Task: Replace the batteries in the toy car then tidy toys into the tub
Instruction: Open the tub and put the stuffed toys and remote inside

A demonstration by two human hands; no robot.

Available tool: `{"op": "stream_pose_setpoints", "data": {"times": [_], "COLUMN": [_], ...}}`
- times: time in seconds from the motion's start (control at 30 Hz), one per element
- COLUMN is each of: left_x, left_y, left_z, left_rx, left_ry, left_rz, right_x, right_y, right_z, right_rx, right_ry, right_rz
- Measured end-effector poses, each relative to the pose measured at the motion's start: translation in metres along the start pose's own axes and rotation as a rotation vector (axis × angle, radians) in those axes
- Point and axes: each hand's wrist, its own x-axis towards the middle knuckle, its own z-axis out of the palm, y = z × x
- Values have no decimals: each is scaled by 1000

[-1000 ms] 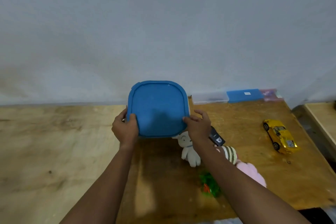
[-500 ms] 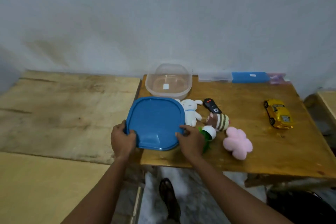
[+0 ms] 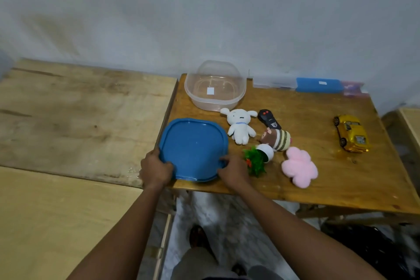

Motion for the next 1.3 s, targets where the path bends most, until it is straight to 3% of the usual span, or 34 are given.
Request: {"op": "stream_pose_setpoints", "data": {"times": [0.27, 0.4, 0.6, 0.8, 1.13, 1.3], "left_x": [17, 12, 12, 12, 13, 9], "left_y": [8, 44, 113, 170, 224, 232], "left_z": [15, 22, 51, 86, 130, 144], "left_rx": [-8, -39, -70, -85, -3, -73], "left_ry": [16, 64, -49, -158, -103, -79], "left_rz": [-54, 50, 178, 225, 77, -36], "right_x": [10, 17, 44, 76, 142, 169], "right_y": [-12, -18, -18, 8, 54, 66], "right_z": [-1, -18, -79, -130, -182, -187], "right_rx": [-55, -47, 55, 82, 4, -57], "right_ry": [1, 46, 252, 290, 132, 62], "right_rz": [-77, -118, -107, -35, -56, -87]}}
